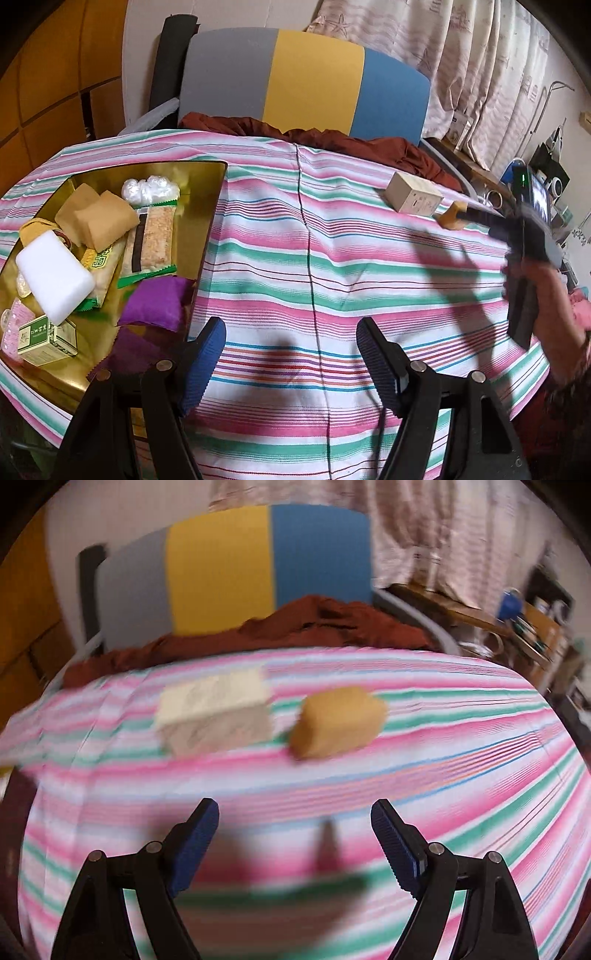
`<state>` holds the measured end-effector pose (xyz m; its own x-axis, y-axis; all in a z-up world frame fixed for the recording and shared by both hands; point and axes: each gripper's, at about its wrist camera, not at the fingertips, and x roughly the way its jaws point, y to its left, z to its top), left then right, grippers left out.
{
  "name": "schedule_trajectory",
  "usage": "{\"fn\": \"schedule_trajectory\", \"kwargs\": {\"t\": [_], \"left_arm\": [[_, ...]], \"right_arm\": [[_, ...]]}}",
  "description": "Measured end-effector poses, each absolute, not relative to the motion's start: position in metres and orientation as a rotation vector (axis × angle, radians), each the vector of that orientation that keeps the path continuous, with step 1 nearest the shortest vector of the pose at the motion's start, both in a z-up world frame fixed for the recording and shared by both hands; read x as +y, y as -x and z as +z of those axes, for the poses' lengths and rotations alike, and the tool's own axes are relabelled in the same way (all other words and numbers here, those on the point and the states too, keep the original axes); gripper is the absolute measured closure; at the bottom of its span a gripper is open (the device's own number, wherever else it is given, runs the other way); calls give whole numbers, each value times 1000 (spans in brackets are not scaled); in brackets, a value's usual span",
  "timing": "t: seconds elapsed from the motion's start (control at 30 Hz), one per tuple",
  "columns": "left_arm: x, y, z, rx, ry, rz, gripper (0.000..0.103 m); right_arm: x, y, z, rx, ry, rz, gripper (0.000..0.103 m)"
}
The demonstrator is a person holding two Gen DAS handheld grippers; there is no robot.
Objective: Organize objects
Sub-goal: 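Move both grippers back over the table toward the cream box and sponge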
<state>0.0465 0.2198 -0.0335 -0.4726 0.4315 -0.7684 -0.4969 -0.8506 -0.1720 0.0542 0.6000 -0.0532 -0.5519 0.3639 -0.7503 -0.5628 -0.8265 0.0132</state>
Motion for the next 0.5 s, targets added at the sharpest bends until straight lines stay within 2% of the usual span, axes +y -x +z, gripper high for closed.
{"fn": "schedule_trajectory", "kwargs": {"t": [0.2, 0.5], "left_arm": [[225, -47, -37, 134, 1189, 2311, 29], [233, -47, -43, 145, 1202, 2286, 29]], "right_arm": [[650, -27, -38, 390, 946, 2269, 12], [671, -27, -63, 450, 1030, 2245, 10]]}}
